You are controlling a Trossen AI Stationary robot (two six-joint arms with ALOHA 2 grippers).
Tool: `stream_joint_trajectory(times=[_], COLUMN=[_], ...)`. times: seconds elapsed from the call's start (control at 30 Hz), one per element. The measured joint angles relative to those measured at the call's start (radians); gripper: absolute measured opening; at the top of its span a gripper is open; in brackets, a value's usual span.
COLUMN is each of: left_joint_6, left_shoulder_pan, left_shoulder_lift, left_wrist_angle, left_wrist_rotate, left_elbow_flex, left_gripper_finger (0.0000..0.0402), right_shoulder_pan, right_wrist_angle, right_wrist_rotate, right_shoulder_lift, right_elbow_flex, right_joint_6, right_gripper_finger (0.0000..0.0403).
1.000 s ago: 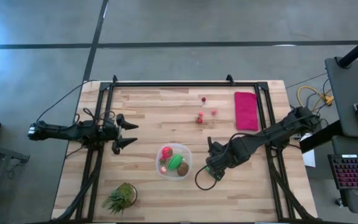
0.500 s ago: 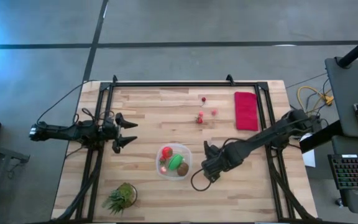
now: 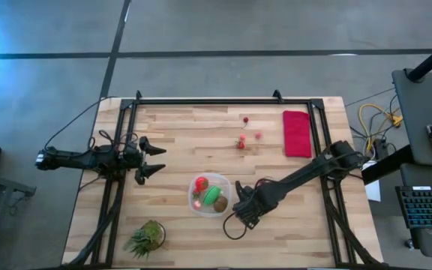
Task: Pick and placing Produce into tupperware
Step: Put the green pea into the bin
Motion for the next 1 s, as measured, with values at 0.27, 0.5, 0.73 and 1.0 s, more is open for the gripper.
stream_joint_trajectory(times=[0.27,0.5,0.73,1.0], left_joint_6=[-0.023,-0.023,-0.023,-0.023], left_shoulder_pan=[0.0,0.0,0.0,0.0], left_shoulder_lift=[0.015,0.034,0.059,0.085], left_wrist_angle=[-0.003,-0.006,-0.006,-0.007], left_wrist_rotate=[0.014,0.017,0.017,0.018], left_elbow_flex=[0.0,0.0,0.0,0.0], left_gripper_finger=[0.0294,0.0294,0.0294,0.0294], right_shoulder_pan=[0.0,0.0,-0.002,-0.002], right_wrist_angle=[-0.002,-0.011,-0.017,-0.015], right_wrist_rotate=[0.005,0.046,0.084,0.098], right_shoulder_lift=[0.051,0.03,0.033,0.033], right_elbow_flex=[0.035,0.035,0.024,0.004], right_joint_6=[0.003,0.051,0.069,0.064], right_gripper_finger=[0.0276,0.0238,0.0227,0.0224])
